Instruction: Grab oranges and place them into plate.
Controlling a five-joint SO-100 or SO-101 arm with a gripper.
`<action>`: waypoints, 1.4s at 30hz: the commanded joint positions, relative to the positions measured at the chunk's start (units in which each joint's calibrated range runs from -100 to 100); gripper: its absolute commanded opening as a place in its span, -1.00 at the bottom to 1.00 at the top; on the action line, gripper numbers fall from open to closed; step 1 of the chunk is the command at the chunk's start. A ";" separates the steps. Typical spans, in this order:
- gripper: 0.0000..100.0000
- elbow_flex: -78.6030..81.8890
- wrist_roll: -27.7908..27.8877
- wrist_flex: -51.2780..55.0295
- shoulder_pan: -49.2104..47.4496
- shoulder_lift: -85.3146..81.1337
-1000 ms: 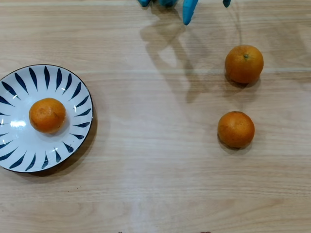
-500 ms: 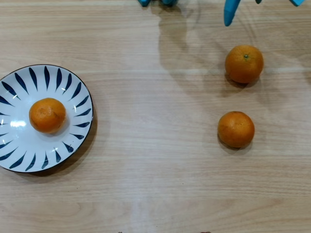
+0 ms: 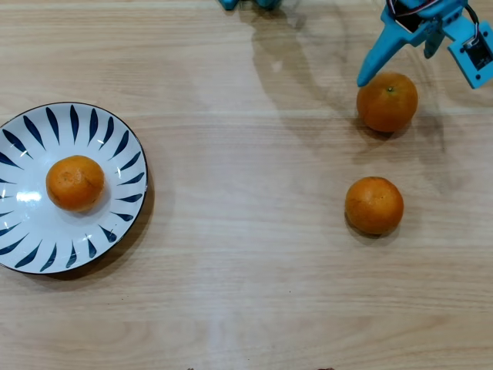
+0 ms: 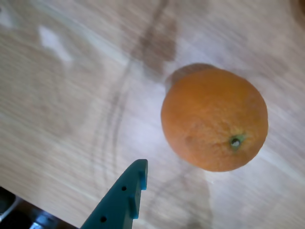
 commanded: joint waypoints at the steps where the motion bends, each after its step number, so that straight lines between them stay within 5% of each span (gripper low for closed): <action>1: 0.05 -9.61 -3.58 -0.14 -0.37 4.76; 15: 0.05 -8.98 -7.45 -1.35 -2.70 14.14; 28: 0.06 22.17 -5.62 -32.03 -0.12 7.04; 37: 0.05 23.80 -5.31 -32.89 0.28 6.28; 42: -0.18 23.71 -5.31 -32.89 0.12 6.28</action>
